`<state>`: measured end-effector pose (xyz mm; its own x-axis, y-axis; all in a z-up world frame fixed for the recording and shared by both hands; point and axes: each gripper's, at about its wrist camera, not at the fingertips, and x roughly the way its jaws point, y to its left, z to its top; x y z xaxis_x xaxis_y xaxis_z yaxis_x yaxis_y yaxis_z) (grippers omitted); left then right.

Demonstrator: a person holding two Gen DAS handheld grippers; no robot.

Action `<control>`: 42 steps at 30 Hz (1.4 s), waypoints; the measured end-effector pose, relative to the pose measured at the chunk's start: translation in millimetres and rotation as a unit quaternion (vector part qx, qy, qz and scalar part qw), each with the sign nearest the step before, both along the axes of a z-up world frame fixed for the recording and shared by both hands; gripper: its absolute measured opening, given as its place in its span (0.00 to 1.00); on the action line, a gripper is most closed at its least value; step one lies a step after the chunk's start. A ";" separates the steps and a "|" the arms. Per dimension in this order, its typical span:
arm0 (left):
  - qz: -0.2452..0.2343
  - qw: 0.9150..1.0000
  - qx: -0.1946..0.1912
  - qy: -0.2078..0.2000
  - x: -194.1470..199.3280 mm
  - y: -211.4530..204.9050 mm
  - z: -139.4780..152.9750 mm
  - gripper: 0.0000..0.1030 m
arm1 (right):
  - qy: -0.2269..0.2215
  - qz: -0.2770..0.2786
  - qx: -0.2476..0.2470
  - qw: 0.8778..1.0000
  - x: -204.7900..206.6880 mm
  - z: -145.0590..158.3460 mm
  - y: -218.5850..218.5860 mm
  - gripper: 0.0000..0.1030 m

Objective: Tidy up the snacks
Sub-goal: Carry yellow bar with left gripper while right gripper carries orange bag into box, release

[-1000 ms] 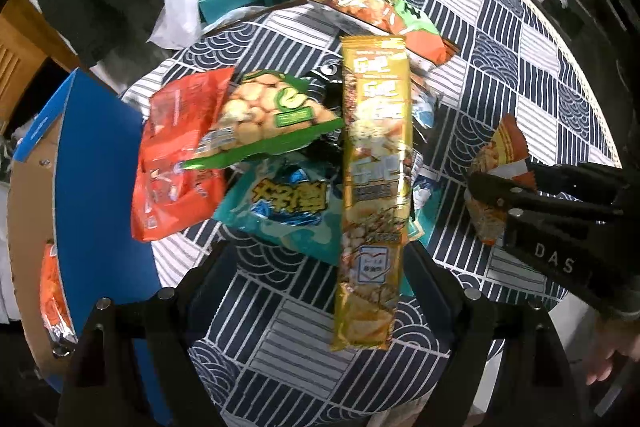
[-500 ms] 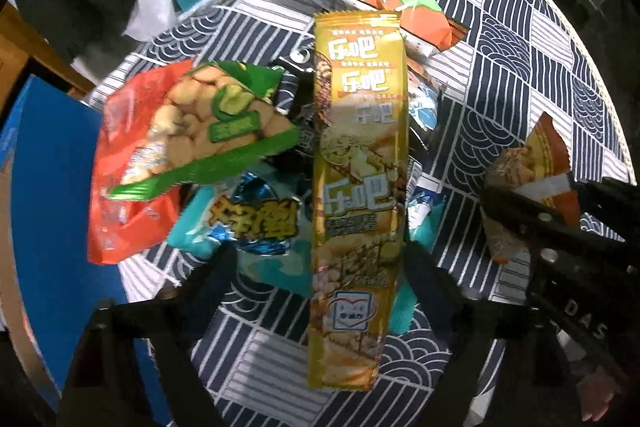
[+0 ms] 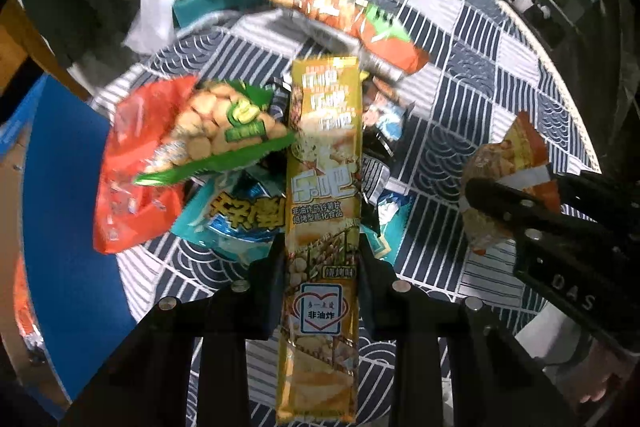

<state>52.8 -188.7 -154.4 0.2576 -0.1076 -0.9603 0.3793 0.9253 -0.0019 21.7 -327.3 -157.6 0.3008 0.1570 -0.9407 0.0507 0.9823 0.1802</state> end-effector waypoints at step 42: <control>0.082 0.984 -0.101 -0.121 -32.6 129.5 138.9 0.30 | -0.123 0.097 0.025 0.987 -11.4 123.9 104.5 0.32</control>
<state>20.3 -59.3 -15.5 0.5065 -0.2276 -0.8317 0.2373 0.9641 -0.1193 10.3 -222.8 -33.7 0.4785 0.2781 -0.8329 -0.1895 0.9589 0.2114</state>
